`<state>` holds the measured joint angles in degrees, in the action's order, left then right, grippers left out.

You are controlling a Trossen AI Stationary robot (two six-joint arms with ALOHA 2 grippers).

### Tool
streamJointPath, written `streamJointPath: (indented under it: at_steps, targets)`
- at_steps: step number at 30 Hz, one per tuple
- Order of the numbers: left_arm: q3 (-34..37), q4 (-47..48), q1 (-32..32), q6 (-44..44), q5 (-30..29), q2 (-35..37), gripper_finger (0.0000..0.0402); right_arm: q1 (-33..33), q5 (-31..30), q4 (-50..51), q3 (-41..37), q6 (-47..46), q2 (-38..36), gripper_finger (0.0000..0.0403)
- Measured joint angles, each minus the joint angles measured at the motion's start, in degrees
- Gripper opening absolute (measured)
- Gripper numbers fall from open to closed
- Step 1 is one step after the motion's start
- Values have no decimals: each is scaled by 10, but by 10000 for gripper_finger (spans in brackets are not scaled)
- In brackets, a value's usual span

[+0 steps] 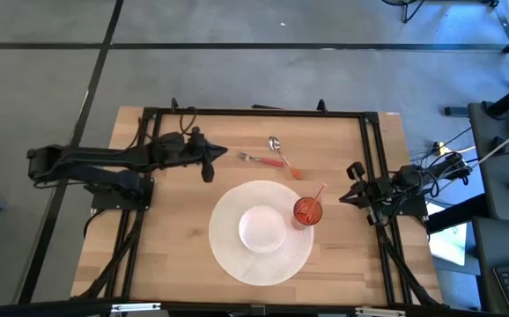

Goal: Pick & Place Utensil
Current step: Put the pink fork into the white bowl on the white mat

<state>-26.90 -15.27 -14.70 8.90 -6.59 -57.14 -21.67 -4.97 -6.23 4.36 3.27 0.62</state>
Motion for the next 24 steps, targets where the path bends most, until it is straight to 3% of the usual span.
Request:
streamJointPath:
  at_steps: [7,11,14,18,24]
  targets:
    - [16,-2,-37,14,-13,-52,2,0,-32,1,0,2,0,20]
    - [-28,37,-46,26,-14,-110,1,0,-31,1,0,2,0,20]
    - [-111,136,-51,13,-9,-181,2,0,-30,1,0,2,0,20]
    - [-261,312,-50,-60,23,-306,1,0,-30,1,0,2,0,20]
    - [-461,485,-50,-182,37,-438,22,0,-30,9,0,-5,0,20]
